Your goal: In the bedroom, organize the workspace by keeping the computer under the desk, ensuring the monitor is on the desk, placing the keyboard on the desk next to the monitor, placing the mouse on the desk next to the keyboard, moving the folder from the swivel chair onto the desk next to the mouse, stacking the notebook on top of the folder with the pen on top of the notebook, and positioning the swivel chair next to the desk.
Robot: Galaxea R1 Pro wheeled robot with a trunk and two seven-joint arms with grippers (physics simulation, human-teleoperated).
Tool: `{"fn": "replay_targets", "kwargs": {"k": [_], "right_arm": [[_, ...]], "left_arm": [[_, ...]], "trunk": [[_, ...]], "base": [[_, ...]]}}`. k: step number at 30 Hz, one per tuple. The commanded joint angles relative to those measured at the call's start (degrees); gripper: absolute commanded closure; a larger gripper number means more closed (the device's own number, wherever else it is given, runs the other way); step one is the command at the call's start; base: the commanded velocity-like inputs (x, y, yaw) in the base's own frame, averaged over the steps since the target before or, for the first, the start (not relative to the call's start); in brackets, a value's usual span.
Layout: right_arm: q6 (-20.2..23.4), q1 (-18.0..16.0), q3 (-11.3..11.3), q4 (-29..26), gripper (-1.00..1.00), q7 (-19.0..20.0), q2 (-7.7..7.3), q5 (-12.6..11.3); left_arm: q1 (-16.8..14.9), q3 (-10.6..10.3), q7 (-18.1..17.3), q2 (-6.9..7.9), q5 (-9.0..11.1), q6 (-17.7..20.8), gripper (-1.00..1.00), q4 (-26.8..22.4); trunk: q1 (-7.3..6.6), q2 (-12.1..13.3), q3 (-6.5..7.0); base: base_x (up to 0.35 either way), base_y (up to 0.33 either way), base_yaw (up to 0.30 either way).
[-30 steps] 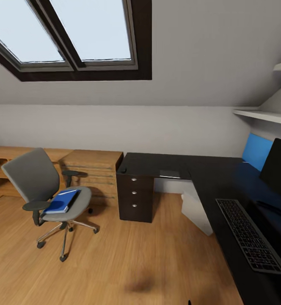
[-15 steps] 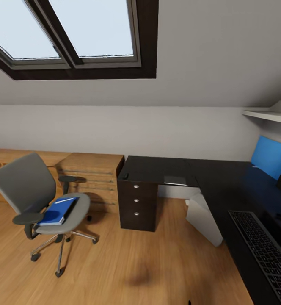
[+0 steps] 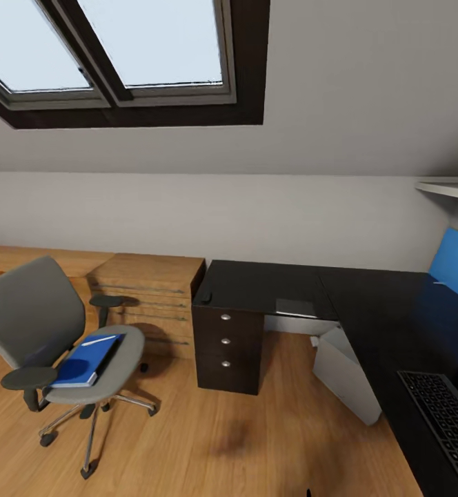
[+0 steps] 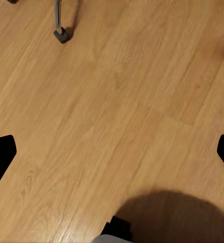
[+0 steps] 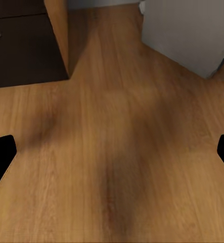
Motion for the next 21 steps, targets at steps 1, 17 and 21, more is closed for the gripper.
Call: {"fn": "replay_targets", "kwargs": {"k": [1,17,21], "right_arm": [[-0.2,0.0,0.5,0.0,-1.0,-0.4,-0.02,-0.3],[43.1,-22.4,0.3,-19.7,-1.0,-5.0,3.62,10.9],[54.6,-26.7,-0.7,-21.1,-1.0,-5.2,4.13,8.5]], "left_arm": [[-0.1,-0.5,0.3,0.02,0.5,-0.3,-1.0,0.0],[-0.1,9.8,11.9,2.95,-2.1,38.7,-1.0,-61.8],[-0.1,13.4,11.8,2.82,-2.3,42.5,-1.0,-65.6]], "trunk": [[0.04,0.0,-0.07],[0.04,0.0,-0.07],[0.04,0.0,-0.07]], "base": [[0.327,0.0,0.218],[0.33,0.0,0.021],[0.331,0.0,0.0]]}}
